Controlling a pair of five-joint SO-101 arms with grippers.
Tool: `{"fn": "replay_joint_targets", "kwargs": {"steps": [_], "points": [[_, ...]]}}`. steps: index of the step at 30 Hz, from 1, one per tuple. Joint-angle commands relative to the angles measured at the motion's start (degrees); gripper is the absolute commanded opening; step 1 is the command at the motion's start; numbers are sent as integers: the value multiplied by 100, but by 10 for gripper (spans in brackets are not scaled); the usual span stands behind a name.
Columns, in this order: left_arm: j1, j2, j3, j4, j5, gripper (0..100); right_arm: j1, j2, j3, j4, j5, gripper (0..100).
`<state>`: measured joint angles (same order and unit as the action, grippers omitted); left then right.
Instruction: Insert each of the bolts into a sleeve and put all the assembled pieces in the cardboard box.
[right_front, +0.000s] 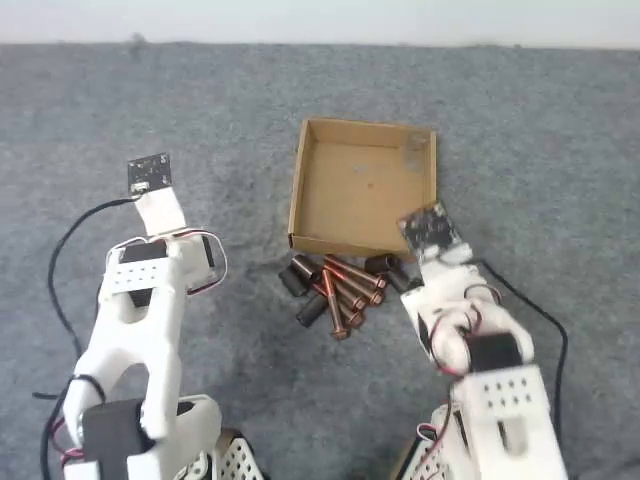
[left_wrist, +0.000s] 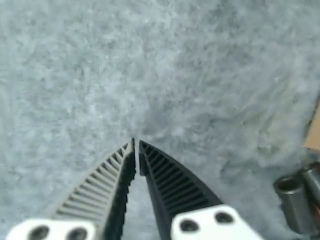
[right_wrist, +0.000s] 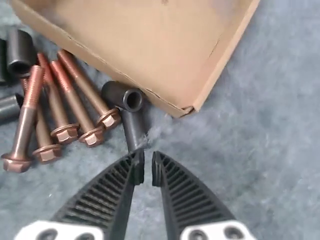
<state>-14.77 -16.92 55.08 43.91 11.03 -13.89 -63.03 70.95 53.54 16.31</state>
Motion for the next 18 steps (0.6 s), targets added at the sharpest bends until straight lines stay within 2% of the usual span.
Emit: {"fn": "replay_joint_targets", "kwargs": {"steps": [1,6,10,15,18], "points": [[-26,-26,-286,-149,-396,13,-163,1552,-1029,-119,-176,20],[-18,-35,-251,-264,-431,13,-391,3064,-1705,-119,-123,21],[-9,-9,-277,-264,-431,13,-470,4048,-2207,-101,396,26],[0,-9,-286,-273,-431,13,-435,4875,-2690,-101,686,147],[0,-9,-286,-273,-431,13,-453,5112,-2875,-136,870,162]]}}
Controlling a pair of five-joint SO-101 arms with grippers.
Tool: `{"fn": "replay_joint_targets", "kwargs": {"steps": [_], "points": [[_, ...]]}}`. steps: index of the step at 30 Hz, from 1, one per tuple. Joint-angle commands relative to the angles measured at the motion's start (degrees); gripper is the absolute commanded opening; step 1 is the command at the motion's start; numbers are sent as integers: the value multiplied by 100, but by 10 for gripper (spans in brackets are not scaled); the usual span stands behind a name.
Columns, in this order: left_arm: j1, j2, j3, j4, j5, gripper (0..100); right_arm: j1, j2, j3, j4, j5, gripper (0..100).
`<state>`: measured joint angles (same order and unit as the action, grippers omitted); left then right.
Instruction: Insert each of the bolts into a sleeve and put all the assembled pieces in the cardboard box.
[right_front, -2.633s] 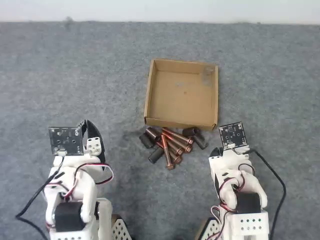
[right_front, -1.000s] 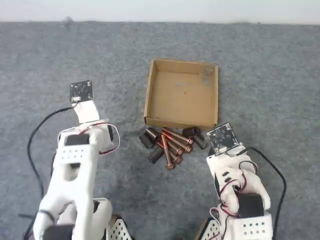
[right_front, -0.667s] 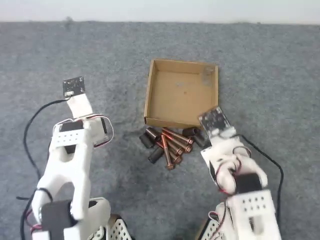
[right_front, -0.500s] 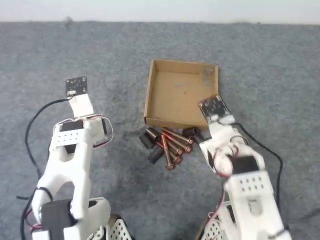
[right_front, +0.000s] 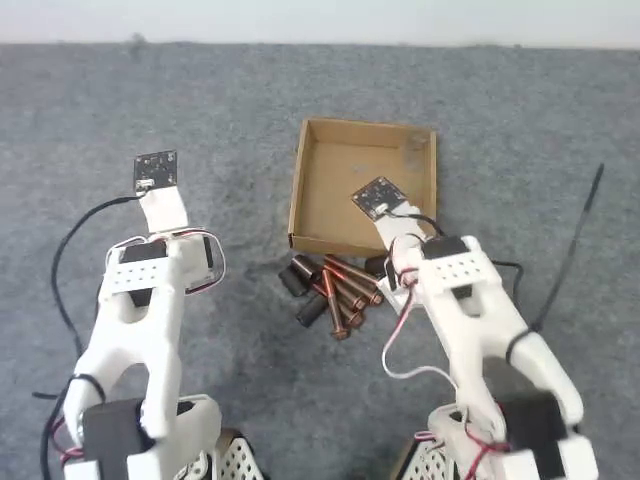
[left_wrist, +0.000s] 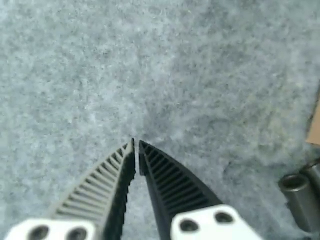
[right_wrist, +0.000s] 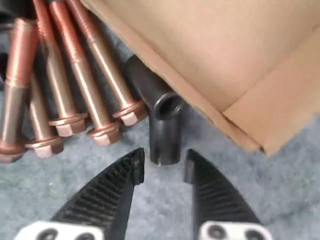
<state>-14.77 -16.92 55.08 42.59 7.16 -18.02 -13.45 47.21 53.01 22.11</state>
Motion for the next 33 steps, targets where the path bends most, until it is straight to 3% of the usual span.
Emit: {"fn": "replay_joint_targets", "kwargs": {"steps": [1,10,19,21,24,30,33], "points": [[0,-9,-286,-141,-44,13,-40,198,-545,-92,343,162],[9,0,-286,-141,-44,13,-57,919,-642,-752,589,162],[9,-9,-268,-141,-44,13,-48,1121,-826,-655,589,161],[9,-9,-259,-141,-44,13,-31,1121,-826,-655,589,131],[9,-18,-259,-141,-44,13,-31,1121,-818,-655,589,8],[9,-18,-251,-141,-44,13,171,1015,-774,-453,484,6],[9,-9,-251,-141,-44,13,470,769,-774,-233,-62,6]]}}
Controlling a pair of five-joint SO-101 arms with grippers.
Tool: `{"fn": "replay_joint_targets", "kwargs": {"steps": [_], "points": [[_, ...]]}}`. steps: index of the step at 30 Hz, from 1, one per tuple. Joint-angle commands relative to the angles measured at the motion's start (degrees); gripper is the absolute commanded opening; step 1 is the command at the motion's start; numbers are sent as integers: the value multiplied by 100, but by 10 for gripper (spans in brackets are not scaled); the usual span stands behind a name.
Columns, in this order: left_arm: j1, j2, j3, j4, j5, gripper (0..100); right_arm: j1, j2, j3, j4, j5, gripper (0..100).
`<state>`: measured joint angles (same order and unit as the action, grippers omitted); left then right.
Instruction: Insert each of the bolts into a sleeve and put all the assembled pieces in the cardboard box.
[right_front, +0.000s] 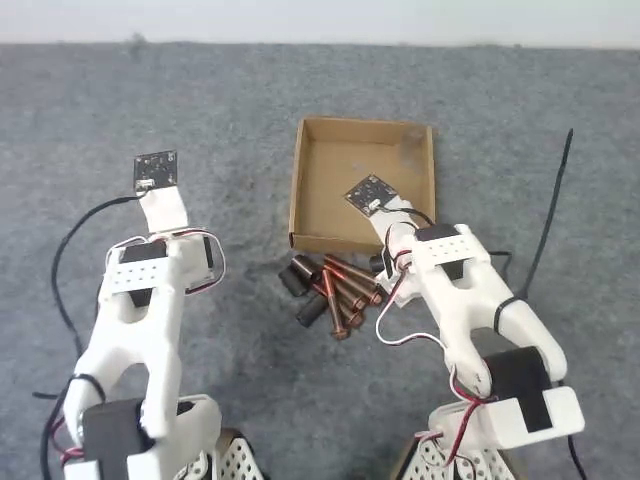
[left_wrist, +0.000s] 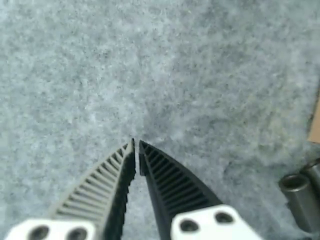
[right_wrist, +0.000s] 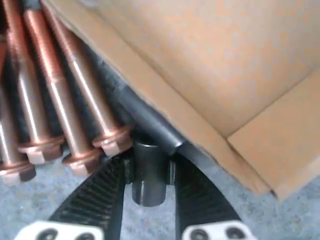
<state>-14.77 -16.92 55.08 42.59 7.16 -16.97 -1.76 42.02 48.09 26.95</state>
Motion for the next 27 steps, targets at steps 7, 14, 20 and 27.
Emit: {"fn": "replay_joint_targets", "kwargs": {"steps": [7,14,20,27], "points": [[9,0,-251,-141,-44,13,1174,-989,-229,919,-1670,6],[18,-26,-251,-132,-44,13,2158,-1138,-220,1314,-2338,6],[185,-44,-286,-114,-53,13,2800,-1024,431,505,-2224,6],[1741,-976,-242,545,-1284,13,3029,-998,545,242,-1802,6]]}}
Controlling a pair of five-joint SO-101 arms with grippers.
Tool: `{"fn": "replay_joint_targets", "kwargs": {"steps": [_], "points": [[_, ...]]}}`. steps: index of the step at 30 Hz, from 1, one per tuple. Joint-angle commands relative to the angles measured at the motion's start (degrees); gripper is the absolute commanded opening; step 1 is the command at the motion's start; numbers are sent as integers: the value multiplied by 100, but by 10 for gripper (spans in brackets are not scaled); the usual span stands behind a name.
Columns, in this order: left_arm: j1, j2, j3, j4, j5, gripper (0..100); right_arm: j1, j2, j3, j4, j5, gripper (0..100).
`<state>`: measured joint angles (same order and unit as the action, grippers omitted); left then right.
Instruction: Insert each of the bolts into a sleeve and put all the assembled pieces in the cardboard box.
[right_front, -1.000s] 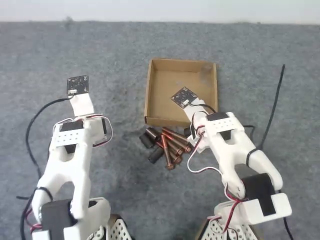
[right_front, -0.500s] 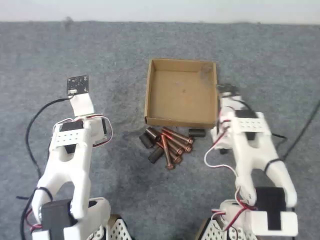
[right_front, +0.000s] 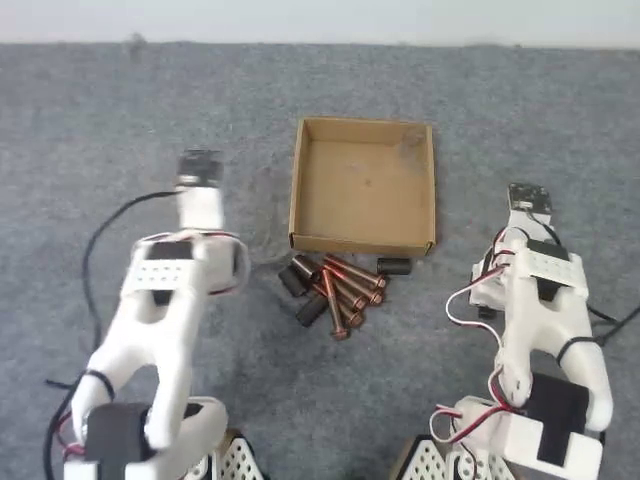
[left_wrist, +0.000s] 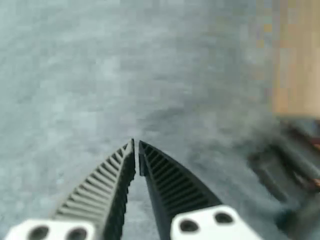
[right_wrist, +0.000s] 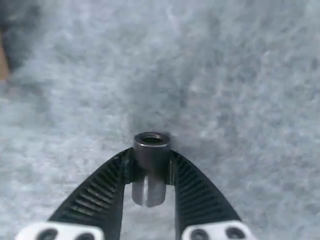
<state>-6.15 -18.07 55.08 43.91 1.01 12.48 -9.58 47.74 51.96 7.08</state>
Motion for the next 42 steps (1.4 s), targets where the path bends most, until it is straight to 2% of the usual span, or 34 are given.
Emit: {"fn": "replay_joint_targets", "kwargs": {"steps": [1,5,8,12,16,22,28,35,42], "points": [[1187,-1055,-215,580,-905,13,84,-215,-9,-207,185,6],[2523,-1741,40,1301,-2497,13,84,-207,0,-268,193,6],[3270,-2092,286,1837,-3666,13,84,-207,0,-268,193,6],[3736,-2268,593,2154,-4941,13,92,-207,0,-268,193,6],[3974,-2268,620,2462,-5714,13,101,-207,0,-259,193,6],[4220,-2259,365,2470,-5916,28,84,-207,9,-251,334,6],[4123,-1749,-136,2312,-5908,183,75,-207,9,-233,431,6],[4088,-44,-840,1688,-6040,188,75,-207,9,-268,431,6],[3763,1160,-1587,1635,-6084,188,66,-207,9,-268,440,6]]}}
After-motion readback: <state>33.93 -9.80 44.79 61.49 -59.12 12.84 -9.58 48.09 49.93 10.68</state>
